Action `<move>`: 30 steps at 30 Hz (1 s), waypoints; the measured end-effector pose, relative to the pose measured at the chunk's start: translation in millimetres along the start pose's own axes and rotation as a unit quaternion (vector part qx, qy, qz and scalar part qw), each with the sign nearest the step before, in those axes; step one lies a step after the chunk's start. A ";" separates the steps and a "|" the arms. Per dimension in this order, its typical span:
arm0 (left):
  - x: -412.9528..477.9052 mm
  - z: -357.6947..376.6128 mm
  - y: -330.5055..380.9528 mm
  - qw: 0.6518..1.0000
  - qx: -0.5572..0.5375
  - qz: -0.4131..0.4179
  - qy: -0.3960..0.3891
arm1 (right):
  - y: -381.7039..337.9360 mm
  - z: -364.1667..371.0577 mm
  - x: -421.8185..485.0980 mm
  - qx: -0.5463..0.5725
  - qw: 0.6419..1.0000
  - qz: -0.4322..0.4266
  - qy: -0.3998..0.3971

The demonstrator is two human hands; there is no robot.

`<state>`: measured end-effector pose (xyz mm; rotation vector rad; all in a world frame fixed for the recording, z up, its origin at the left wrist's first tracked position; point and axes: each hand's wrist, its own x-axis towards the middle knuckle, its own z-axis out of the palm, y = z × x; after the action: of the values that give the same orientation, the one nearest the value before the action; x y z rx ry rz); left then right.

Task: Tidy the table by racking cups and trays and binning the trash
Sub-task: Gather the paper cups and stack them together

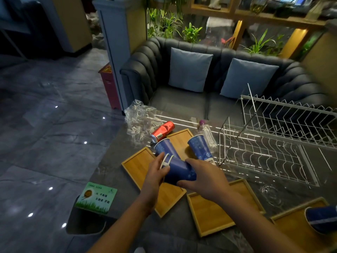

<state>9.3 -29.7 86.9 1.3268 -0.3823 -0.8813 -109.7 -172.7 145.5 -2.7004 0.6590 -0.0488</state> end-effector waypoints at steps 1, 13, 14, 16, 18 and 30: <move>-0.4 2.3 1.4 1.000 0.013 0.006 -0.006 | 0.2 0.4 -2.6 0.015 1.000 0.009 0.006; -1.3 26.9 -4.8 0.995 0.089 0.031 -0.042 | 14.8 14.1 -39.5 0.220 0.968 0.114 0.036; -0.6 33.1 -7.0 0.996 0.075 0.029 -0.033 | 19.7 14.4 -45.1 0.295 0.945 0.135 0.051; 1.0 53.6 -15.4 0.999 0.010 -0.018 -0.048 | 30.4 15.6 -56.6 0.412 0.891 0.164 0.100; 1.2 82.3 -24.1 0.993 -0.034 -0.065 -0.088 | 39.9 15.8 -67.6 0.485 0.847 0.170 0.137; 20.0 195.8 -51.0 0.988 0.018 -0.071 -0.137 | 207.3 -32.9 -195.3 0.363 0.753 0.378 0.397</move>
<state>-131.8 -176.0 81.5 1.2808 -0.5238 -1.1859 -378.6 -266.9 113.3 -1.4184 1.5256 -1.0368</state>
